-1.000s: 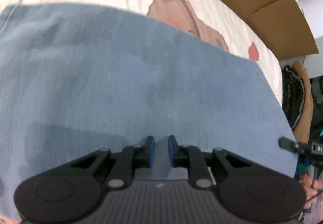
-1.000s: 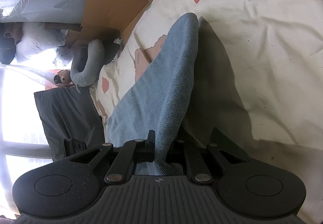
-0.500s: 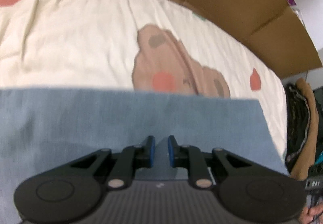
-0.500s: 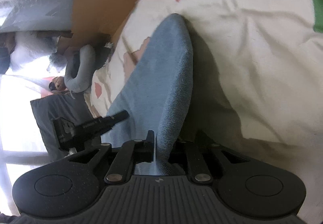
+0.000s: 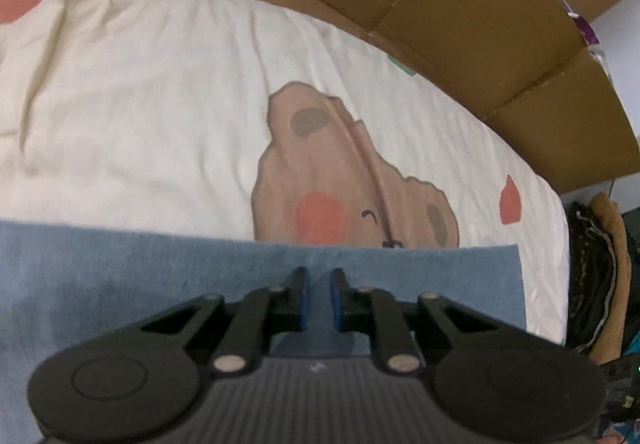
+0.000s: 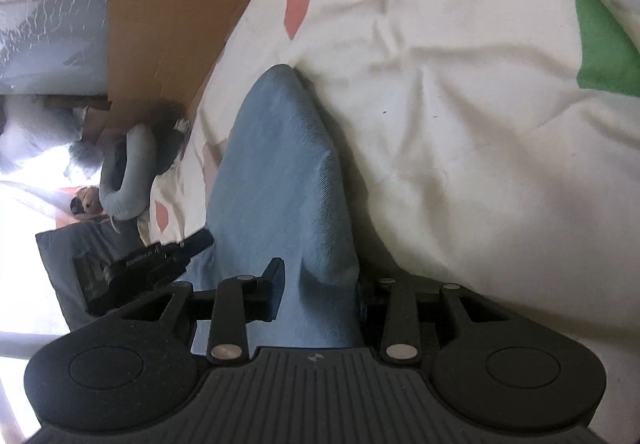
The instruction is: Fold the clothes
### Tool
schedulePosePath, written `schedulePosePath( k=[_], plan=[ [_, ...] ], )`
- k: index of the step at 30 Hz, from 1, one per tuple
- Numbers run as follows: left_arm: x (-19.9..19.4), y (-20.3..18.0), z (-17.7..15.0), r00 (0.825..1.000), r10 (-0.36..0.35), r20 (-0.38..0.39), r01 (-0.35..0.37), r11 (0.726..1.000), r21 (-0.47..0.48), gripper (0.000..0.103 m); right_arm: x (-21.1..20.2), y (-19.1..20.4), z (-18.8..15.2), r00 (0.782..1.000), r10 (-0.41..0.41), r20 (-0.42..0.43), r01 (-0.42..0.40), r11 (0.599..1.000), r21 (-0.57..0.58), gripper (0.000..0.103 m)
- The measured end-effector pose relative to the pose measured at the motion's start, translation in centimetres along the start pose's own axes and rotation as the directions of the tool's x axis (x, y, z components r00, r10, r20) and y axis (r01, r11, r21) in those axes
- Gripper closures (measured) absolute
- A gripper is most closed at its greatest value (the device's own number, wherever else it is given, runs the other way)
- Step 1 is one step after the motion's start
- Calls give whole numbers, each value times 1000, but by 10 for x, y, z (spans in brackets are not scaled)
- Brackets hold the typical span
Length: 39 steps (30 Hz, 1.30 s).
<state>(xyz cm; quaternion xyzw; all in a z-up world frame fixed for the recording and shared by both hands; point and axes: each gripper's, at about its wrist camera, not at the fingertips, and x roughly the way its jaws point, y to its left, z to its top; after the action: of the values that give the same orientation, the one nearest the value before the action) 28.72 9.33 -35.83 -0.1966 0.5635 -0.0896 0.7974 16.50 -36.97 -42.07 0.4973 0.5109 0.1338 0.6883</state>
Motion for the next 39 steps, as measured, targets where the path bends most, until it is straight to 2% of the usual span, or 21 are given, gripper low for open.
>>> schedulePosePath(
  k=[1, 4, 8, 15, 19, 21, 25, 30, 33, 39],
  plan=[
    [-1, 0, -4, 1000, -5, -4, 5, 1000, -1, 92, 1, 1, 1, 1000, -2, 0, 2, 1000, -8, 81],
    [-4, 2, -16, 1000, -21, -23, 21, 1000, -8, 92, 0, 6, 2, 1000, -1, -4, 1, 999, -32, 92],
    [-10, 3, -36, 998, -49, -43, 49, 999, -13, 92, -4, 20, 2, 1000, -5, -7, 4, 996, -84, 95],
    [-26, 6, -72, 996, -69, -61, 67, 997, -29, 93, -11, 69, -4, 999, -36, -12, 33, 984, -173, 97],
    [-47, 12, -82, 996, -81, -27, 80, 996, -37, 91, -15, 105, -9, 998, -63, -23, 56, 972, -229, 97],
    [-60, 18, -83, 997, -81, -4, 81, 996, -42, 83, -17, 124, -12, 997, -72, -27, 62, 965, -255, 97],
    [-89, 37, -84, 996, -74, 49, 77, 995, -67, 78, -15, 168, -22, 996, -82, -41, 64, 944, -325, 97],
    [-128, 67, -85, 991, -38, 130, 52, 992, -111, 56, -4, 224, -34, 987, -143, -76, 94, 888, -449, 97],
    [-147, 83, -85, 986, -18, 168, 40, 991, -126, 51, 4, 251, -38, 981, -171, -89, 105, 862, -497, 97],
    [-177, 106, -90, 972, -4, 235, 45, 985, -169, 48, 24, 296, -47, 968, -223, -118, 120, 817, -563, 97]
  ],
)
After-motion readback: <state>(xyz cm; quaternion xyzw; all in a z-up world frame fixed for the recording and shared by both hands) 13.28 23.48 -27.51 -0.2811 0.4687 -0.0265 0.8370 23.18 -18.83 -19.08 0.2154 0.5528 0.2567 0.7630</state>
